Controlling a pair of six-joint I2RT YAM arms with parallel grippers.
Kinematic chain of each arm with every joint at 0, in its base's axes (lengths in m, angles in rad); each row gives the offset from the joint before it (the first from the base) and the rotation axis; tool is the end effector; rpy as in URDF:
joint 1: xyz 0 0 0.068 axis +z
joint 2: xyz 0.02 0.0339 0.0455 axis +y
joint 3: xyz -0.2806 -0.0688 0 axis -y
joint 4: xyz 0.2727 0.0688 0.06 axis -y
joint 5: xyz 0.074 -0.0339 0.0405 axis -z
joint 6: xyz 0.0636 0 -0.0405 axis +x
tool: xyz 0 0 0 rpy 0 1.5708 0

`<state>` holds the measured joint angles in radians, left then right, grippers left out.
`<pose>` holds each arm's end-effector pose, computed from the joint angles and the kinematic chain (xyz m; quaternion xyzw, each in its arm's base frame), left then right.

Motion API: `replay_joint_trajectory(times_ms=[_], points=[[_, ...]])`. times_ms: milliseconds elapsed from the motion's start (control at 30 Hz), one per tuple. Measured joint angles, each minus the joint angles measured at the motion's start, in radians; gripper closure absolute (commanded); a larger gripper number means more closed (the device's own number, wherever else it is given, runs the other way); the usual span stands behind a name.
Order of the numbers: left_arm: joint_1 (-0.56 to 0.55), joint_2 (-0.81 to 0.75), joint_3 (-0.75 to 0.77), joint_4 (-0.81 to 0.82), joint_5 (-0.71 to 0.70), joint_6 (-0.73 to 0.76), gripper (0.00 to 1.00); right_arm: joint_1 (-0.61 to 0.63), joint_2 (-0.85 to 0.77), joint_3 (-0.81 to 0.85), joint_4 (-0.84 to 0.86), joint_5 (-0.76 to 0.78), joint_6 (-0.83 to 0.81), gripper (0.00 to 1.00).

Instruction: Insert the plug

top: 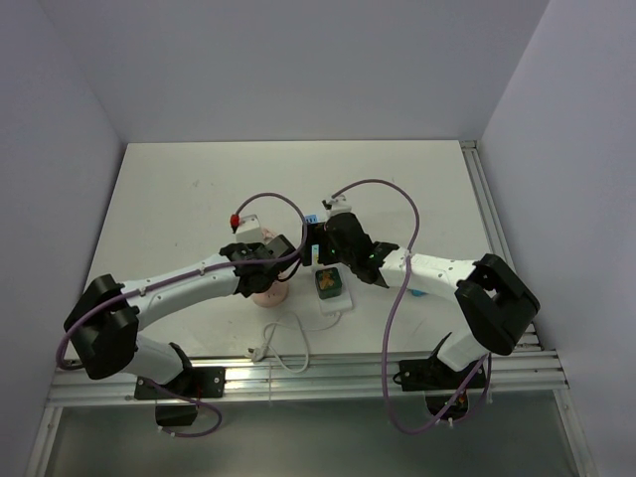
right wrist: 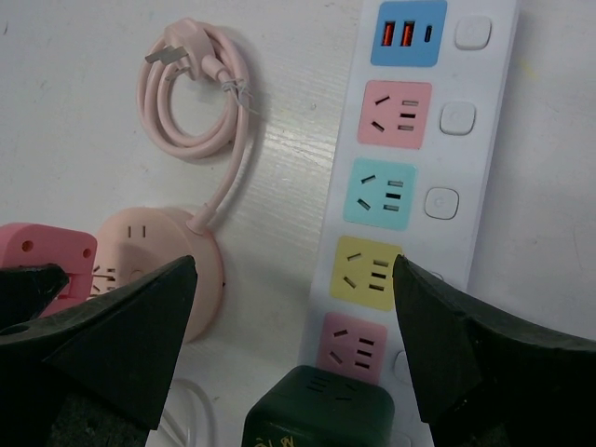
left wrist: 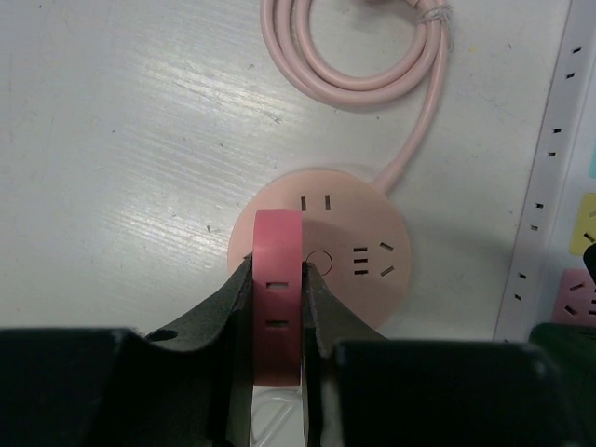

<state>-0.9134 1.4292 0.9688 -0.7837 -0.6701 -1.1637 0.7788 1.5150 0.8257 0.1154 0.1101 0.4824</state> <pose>0.2092 -0.2063 0.2066 -0.1694 0.9179 0.0323 0.3575 0.2670 0.2536 0.1920 -0.1035 0.8713 0.2424 0.4140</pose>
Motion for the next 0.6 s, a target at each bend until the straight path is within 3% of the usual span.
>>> replay_joint_trajectory(times_ms=[600], points=[[-0.007, 0.040, 0.004, 0.000, -0.031, -0.003, 1.00, -0.016, 0.000, -0.017, 0.013, -0.006, 0.012, 0.08]])
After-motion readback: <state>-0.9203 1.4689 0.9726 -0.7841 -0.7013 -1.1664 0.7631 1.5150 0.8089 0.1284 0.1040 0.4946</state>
